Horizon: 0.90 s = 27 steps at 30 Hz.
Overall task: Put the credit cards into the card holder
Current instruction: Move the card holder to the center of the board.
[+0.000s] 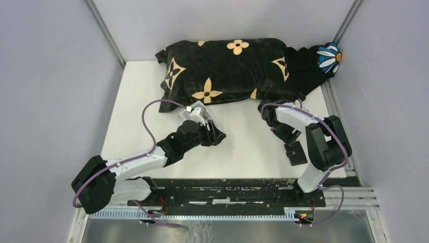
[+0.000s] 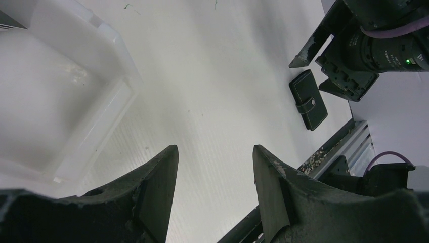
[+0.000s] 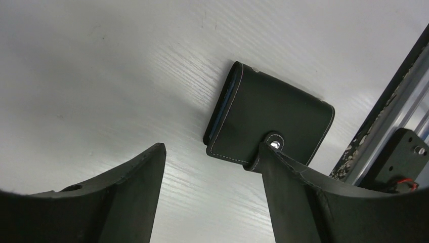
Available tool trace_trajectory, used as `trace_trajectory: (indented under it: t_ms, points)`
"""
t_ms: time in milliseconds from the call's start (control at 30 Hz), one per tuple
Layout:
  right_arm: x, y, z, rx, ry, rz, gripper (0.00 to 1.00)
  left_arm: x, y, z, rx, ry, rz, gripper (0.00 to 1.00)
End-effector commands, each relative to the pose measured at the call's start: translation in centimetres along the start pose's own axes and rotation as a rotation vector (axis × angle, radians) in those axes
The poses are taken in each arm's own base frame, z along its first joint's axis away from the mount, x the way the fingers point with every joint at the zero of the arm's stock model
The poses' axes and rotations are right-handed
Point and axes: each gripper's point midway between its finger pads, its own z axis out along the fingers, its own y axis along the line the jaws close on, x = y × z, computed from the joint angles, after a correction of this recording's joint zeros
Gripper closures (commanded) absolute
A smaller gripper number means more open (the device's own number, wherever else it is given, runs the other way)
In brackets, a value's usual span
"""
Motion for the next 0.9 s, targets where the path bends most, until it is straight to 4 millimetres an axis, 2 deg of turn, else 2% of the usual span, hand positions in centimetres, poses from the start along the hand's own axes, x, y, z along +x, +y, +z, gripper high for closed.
trace_trajectory:
  t_ms: [0, 300, 433, 633, 867]
  points:
    - [0.6, -0.7, 0.1, 0.032, 0.030, 0.106, 0.26, -1.3, -1.7, -0.3, 0.073, -0.047, 0.042, 0.37]
    - [1.7, -1.7, 1.7, 0.092, 0.058, 0.163, 0.31, -1.3, -1.8, -0.7, 0.082, -0.046, 0.050, 0.37]
    - [1.9, -2.4, 2.6, 0.127, 0.065, 0.180, 0.39, -1.2, -1.5, -0.7, 0.072, -0.045, 0.057, 0.37]
    - [2.1, -2.6, 2.8, 0.136, 0.078, 0.188, 0.43, -1.1, -1.4, -0.7, 0.071, -0.044, 0.053, 0.37]
    - [2.6, -3.1, 3.2, 0.169, 0.099, 0.156, 0.60, -0.9, -0.9, -0.7, 0.057, -0.046, 0.044, 0.37]
